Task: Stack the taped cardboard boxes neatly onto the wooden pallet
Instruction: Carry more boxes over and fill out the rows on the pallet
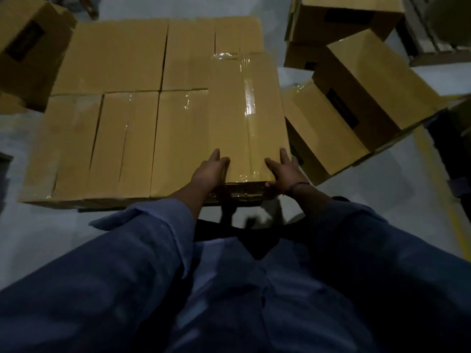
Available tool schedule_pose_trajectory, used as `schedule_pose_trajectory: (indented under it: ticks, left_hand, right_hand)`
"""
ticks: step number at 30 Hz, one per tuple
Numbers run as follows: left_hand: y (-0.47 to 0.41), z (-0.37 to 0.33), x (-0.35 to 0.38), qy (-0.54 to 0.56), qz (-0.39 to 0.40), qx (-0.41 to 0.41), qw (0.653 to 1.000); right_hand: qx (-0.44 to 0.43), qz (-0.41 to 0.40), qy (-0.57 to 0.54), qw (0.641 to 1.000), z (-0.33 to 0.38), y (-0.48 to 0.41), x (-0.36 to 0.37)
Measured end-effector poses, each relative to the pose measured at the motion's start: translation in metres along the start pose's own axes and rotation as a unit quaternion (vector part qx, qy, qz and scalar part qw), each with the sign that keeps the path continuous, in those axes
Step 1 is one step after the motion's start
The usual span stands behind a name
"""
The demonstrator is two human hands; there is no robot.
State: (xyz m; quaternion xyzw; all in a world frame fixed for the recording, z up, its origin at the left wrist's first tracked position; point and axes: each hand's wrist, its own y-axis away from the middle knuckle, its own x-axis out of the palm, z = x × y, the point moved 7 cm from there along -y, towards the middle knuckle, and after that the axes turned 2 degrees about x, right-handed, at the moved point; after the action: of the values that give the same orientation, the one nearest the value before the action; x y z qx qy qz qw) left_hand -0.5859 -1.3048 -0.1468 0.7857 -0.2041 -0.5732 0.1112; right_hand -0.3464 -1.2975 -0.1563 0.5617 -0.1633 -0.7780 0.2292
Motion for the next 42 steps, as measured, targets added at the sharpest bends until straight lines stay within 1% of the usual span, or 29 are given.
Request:
schedule_pose_trajectory:
  ticks: [5, 13, 27, 33, 37, 39, 42]
  left_hand:
    - [-0.002, 0.004, -0.004, 0.025, -0.018, 0.013, 0.999]
    - [-0.007, 0.004, -0.014, 0.023, -0.032, 0.032, 0.999]
    - [-0.012, 0.012, -0.014, 0.015, -0.016, 0.026, 0.999]
    - [-0.004, 0.008, -0.017, 0.023, 0.014, 0.009, 1.000]
    - [0.003, -0.003, -0.045, 0.026, 0.012, 0.016, 0.999]
    - [0.002, -0.009, -0.068, 0.017, 0.024, 0.018, 0.999]
    - [-0.006, -0.010, -0.106, 0.018, 0.040, 0.016, 0.999]
  right_hand:
    - [-0.007, -0.011, -0.001, 1.000, 0.000, 0.000, -0.003]
    - [-0.011, -0.028, 0.002, 1.000, 0.003, -0.011, -0.005]
    - [0.003, -0.011, -0.007, 1.000, 0.010, -0.010, -0.009]
    - [0.009, 0.018, 0.021, 1.000, 0.014, -0.004, -0.013]
    - [0.019, 0.029, 0.034, 0.999, 0.028, 0.005, -0.038]
    - [0.033, 0.034, 0.032, 0.998, 0.039, 0.007, -0.055]
    - [0.041, 0.020, 0.029, 0.999, 0.059, 0.004, -0.086]
